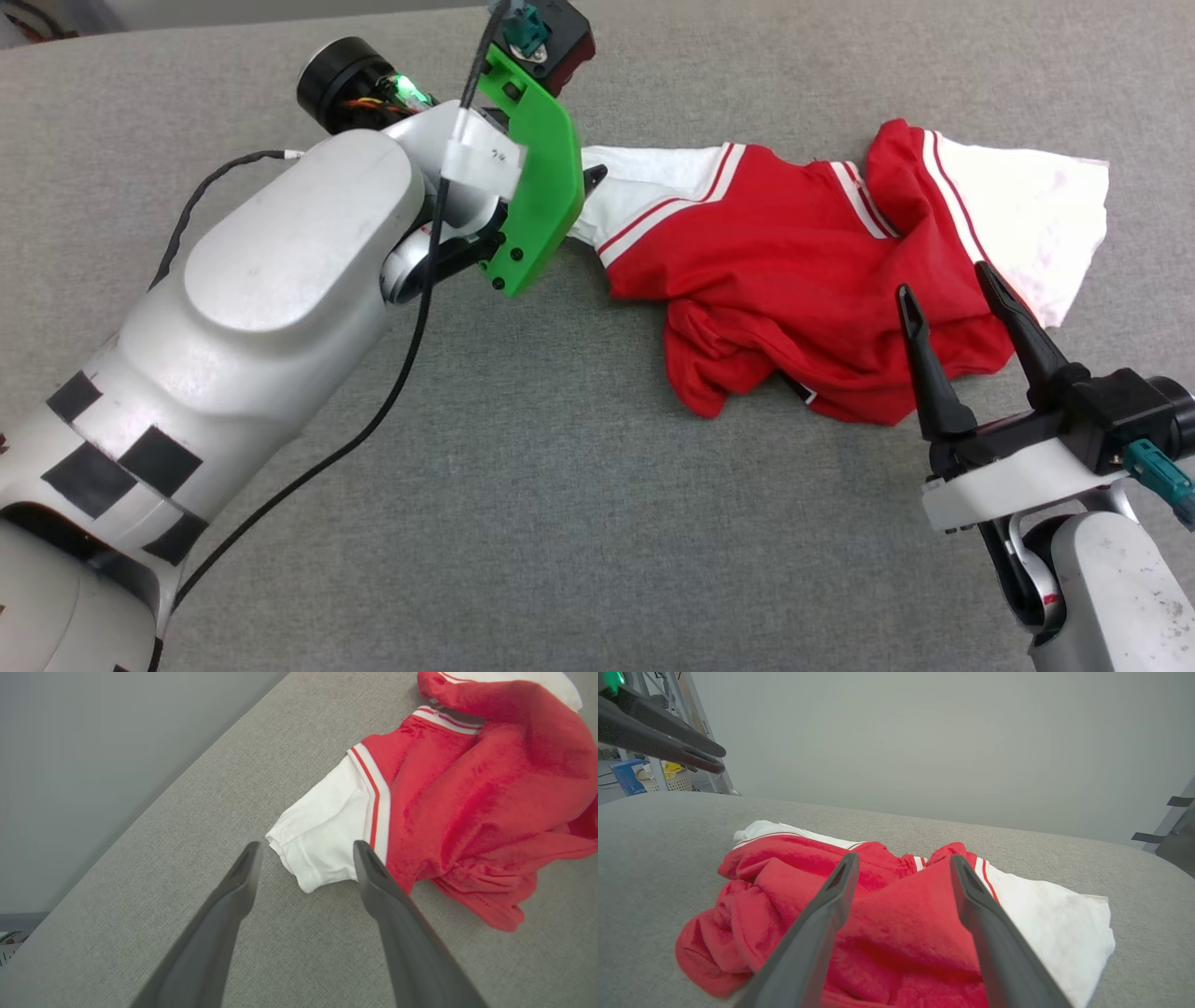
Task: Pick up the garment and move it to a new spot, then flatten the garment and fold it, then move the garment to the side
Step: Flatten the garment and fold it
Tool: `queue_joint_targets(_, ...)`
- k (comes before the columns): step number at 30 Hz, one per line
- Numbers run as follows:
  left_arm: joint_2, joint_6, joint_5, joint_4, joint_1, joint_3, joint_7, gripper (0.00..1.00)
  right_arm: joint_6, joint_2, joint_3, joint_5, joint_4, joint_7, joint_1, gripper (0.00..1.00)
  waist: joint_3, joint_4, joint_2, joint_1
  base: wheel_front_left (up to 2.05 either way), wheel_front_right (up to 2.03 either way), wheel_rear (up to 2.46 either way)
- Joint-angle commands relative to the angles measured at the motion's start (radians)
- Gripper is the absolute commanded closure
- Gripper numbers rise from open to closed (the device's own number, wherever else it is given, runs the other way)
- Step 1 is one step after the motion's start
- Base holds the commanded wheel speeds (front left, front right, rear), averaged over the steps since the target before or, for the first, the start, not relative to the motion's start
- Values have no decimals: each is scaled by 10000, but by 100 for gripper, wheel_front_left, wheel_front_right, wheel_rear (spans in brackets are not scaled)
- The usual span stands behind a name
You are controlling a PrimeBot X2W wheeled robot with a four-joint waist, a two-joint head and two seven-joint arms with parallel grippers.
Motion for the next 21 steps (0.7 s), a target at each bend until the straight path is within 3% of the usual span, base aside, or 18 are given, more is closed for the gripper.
queue_joint_targets(1, 28, -26, -281, 100, -367, -277, 249, 0, -7, 65, 51, -45, -52, -91, -209, 0, 495, -424, 0, 0, 0, 0, 0)
queue_joint_targets(11, 205, -26, -1313, 897, -1729, -2281, 1506, 0, -7, 445, 279, -99, -127, -91, -857, 0, 1750, -1136, 0, 0, 0, 0, 0)
queue_joint_targets(21, 695, -26, -1289, 827, -1140, -2732, 2627, 0, -7, 625, 253, -183, -168, -91, -1136, 0, 2208, -1380, 0, 0, 0, 0, 0)
